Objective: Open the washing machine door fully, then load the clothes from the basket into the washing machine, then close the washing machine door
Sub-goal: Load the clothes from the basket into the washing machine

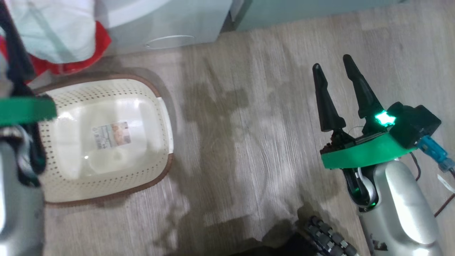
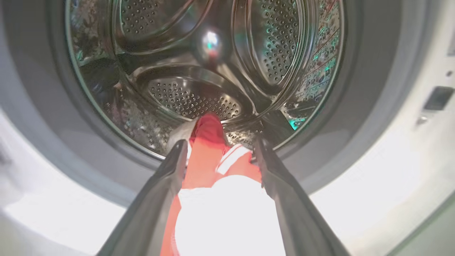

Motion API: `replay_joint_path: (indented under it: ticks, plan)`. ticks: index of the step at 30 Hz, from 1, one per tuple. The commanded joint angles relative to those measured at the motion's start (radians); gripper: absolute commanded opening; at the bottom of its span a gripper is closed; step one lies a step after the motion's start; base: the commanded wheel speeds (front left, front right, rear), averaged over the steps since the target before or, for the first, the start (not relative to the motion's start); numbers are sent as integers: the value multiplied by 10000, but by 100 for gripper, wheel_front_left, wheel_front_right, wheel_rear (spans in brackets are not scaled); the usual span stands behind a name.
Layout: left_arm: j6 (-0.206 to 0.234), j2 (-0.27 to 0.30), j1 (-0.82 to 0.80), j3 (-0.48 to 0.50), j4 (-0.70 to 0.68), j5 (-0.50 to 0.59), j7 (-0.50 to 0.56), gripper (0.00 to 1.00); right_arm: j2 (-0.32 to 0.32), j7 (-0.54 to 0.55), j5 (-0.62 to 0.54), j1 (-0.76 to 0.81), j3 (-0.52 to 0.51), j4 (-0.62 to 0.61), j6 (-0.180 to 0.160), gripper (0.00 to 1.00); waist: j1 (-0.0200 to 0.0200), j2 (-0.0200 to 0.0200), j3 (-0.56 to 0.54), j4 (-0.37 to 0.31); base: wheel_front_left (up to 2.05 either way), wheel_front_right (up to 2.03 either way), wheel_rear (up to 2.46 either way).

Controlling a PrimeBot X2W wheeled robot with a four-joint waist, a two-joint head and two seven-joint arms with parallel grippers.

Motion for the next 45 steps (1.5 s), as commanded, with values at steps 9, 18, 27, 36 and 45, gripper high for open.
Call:
replay_joint_path:
  ticks: [9, 18, 27, 36, 45]
  plan:
    - [321, -453, 1995, -130, -1021, 166, 25, 100, -20, 266, -313, 338, -32, -135, 0, 100, 1, -1, -828, 690, 0, 0, 0]
    - [466, -839, 3134, -573, -1075, 259, 29, 100, -20, 494, -433, 544, -315, 101, 0, 100, 1, -1, -1658, 1043, 0, 0, 0]
    - [614, -999, 3929, -909, -981, 321, 274, 100, -20, 702, -539, 1031, -499, 185, 0, 100, 1, -1, -2430, 1260, 0, 0, 0]
    - [645, -946, 4205, -979, -1028, 230, 502, 100, -20, 842, -482, 1356, -416, 70, 0, 100, 1, -1, -2743, 1286, 0, 0, 0]
    - [676, -890, 4219, -1024, -1107, 172, 623, 100, -20, 906, -485, 1397, -410, -43, 0, 100, 1, -1, -2742, 1288, 0, 0, 0]
